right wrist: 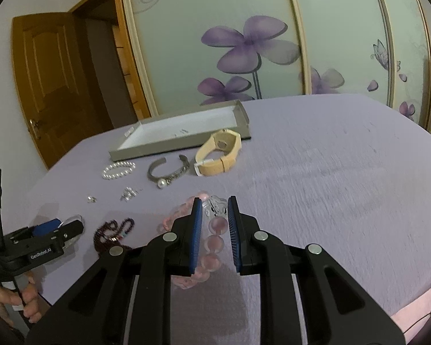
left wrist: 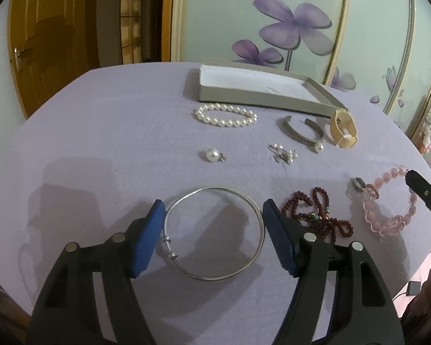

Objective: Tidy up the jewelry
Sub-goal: 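Carry both bracelets into the grey tray and open both grippers, then move the left gripper to the dark red bead necklace and grasp it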

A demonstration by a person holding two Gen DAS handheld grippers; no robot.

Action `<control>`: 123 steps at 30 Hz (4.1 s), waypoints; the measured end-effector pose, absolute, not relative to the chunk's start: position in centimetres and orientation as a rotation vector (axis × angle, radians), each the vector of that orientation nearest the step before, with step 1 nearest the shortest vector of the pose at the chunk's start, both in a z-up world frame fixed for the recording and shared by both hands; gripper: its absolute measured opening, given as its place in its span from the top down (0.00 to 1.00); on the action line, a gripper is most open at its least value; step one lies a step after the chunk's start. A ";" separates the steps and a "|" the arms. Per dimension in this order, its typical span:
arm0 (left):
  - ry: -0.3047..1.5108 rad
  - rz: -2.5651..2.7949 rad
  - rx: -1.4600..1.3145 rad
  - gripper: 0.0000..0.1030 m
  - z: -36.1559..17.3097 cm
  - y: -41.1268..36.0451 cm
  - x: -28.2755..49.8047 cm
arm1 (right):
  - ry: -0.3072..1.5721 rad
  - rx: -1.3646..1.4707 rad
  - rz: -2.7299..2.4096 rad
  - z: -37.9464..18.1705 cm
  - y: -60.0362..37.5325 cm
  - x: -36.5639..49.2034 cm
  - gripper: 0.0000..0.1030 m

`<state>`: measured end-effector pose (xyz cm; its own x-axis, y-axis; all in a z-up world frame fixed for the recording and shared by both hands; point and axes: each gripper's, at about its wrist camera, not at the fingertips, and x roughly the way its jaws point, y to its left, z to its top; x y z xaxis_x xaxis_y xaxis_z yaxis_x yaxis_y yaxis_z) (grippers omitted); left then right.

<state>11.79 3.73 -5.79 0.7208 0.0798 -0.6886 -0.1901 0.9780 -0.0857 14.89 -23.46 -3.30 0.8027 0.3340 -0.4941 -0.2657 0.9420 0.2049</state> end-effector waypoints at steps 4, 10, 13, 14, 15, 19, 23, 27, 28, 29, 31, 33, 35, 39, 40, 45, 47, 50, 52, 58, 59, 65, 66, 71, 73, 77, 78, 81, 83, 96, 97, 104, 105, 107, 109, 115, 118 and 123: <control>0.725 0.154 -0.154 0.33 -4.6 4.4 11.4 | 0.525 0.124 0.342 -2.1 -23.4 14.9 0.82; 0.691 0.154 -0.129 0.33 -2.4 5.2 11.4 | 0.499 0.099 0.353 -0.4 -23.2 15.5 0.82; 0.673 0.153 -0.117 0.33 -1.3 5.6 11.8 | 0.494 0.105 0.368 0.5 -23.3 16.2 0.82; 0.667 0.152 -0.114 0.33 -0.8 5.8 12.0 | 0.489 0.103 0.370 0.8 -23.2 16.4 0.82; 0.663 0.150 -0.110 0.33 -0.5 5.8 12.2 | 0.483 0.098 0.372 1.2 -23.1 16.6 0.82; 0.644 0.132 -0.094 0.33 1.2 6.0 13.5 | 0.442 0.066 0.383 3.6 -22.6 18.0 0.82; 0.614 0.101 -0.082 0.33 3.2 6.0 15.8 | 0.403 0.032 0.378 6.1 -21.8 20.7 0.82; 0.581 0.078 -0.078 0.33 5.0 6.1 19.4 | 0.395 0.001 0.376 7.6 -20.7 24.2 0.82; 0.575 0.075 -0.077 0.33 5.3 6.2 20.3 | 0.398 -0.004 0.377 7.8 -20.4 25.1 0.82; 0.569 0.068 -0.079 0.33 5.5 6.2 21.2 | 0.406 -0.008 0.383 7.9 -20.0 26.8 0.82; 0.561 0.054 -0.088 0.33 5.8 6.3 23.4 | 0.430 -0.007 0.396 7.8 -19.4 29.3 0.82; 0.562 0.042 -0.096 0.33 5.7 6.4 25.7 | 0.452 -0.008 0.408 7.5 -18.8 31.3 0.82; 0.569 0.041 -0.104 0.33 5.3 6.5 27.7 | 0.473 -0.012 0.424 6.8 -18.0 33.6 0.82; 0.606 0.050 -0.112 0.33 3.8 6.6 32.4 | 0.529 -0.006 0.465 5.0 -16.4 37.8 0.82; 0.614 0.049 -0.112 0.33 3.4 6.6 33.2 | 0.553 -0.001 0.474 4.3 -16.0 39.1 0.82; 0.652 0.050 -0.103 0.33 1.4 6.4 36.9 | 0.630 0.008 0.486 1.7 -14.6 42.5 0.82; 0.661 0.051 -0.103 0.33 0.8 6.5 37.9 | 0.647 -0.003 0.482 1.1 -14.2 43.6 0.82; 0.671 0.055 -0.103 0.33 0.3 6.7 39.0 | 0.659 -0.011 0.479 0.6 -14.1 44.4 0.81; 0.676 0.056 -0.100 0.33 0.0 6.8 39.4 | 0.664 -0.008 0.479 0.4 -14.2 44.6 0.81; 0.687 0.044 -0.108 0.33 -0.4 6.9 39.8 | 0.649 0.004 0.483 1.0 -14.8 44.0 0.45; 0.689 0.042 -0.108 0.33 -0.4 6.9 40.0 | 0.646 0.000 0.484 1.1 -15.0 43.7 0.45; 0.705 0.027 -0.106 0.33 -0.8 6.4 41.3 | 0.637 -0.022 0.480 1.1 -15.7 43.1 0.45; 0.708 0.026 -0.106 0.33 -0.9 6.3 41.4 | 0.634 -0.034 0.473 1.0 -15.6 43.0 0.45; 0.724 0.025 -0.113 0.33 -1.6 6.1 41.9 | 0.619 -0.080 0.469 0.6 -15.4 42.5 0.45; 0.733 0.022 -0.113 0.33 -1.8 6.0 42.3 | 0.615 -0.084 0.473 0.6 -15.3 42.4 0.45; 0.754 0.012 -0.119 0.32 -2.3 5.7 42.8 | 0.616 -0.092 0.475 0.3 -15.5 42.2 0.45; 0.762 0.011 -0.121 0.32 -2.4 5.7 42.8 | 0.618 -0.092 0.473 0.2 -15.6 42.1 0.45; 0.771 0.002 -0.127 0.30 -2.6 5.7 42.7 | 0.625 -0.087 0.467 0.1 -16.0 41.9 0.45; 0.759 0.007 -0.128 0.23 -2.5 5.8 42.2 | 0.627 -0.083 0.462 0.1 -16.4 41.5 0.45; 0.698 0.085 -0.126 0.16 0.0 9.1 31.6 | 0.599 -0.026 0.484 1.6 -19.1 34.6 0.45; 0.696 0.093 -0.126 0.16 0.0 9.4 30.5 | 0.603 -0.016 0.489 1.6 -19.3 33.7 0.45; 0.685 0.071 -0.145 0.16 -0.7 8.3 21.0 | 0.607 -0.012 0.526 1.0 -20.3 26.3 0.45; 0.690 0.047 -0.150 0.16 -0.9 7.5 19.5 | 0.608 -0.011 0.523 0.8 -20.5 25.5 0.45; 0.696 -0.002 -0.153 0.16 -1.3 6.0 17.6 | 0.617 -0.001 0.520 0.4 -21.1 23.9 0.45; 0.705 -0.045 -0.147 0.15 -1.8 4.2 15.8 | 0.627 0.010 0.514 0.0 -21.7 22.9 0.45; 0.744 -0.128 -0.068 0.14 -4.2 -1.6 13.5 | 0.639 0.047 0.485 -0.7 -23.8 20.5 0.45; 0.780 -0.120 -0.043 0.14 -5.5 -3.3 13.8 | 0.635 0.052 0.484 -0.7 -24.6 19.5 0.45; 0.830 -0.070 -0.009 0.14 -6.9 -5.0 14.8 | 0.631 0.070 0.474 -1.1 -25.6 18.5 0.45</control>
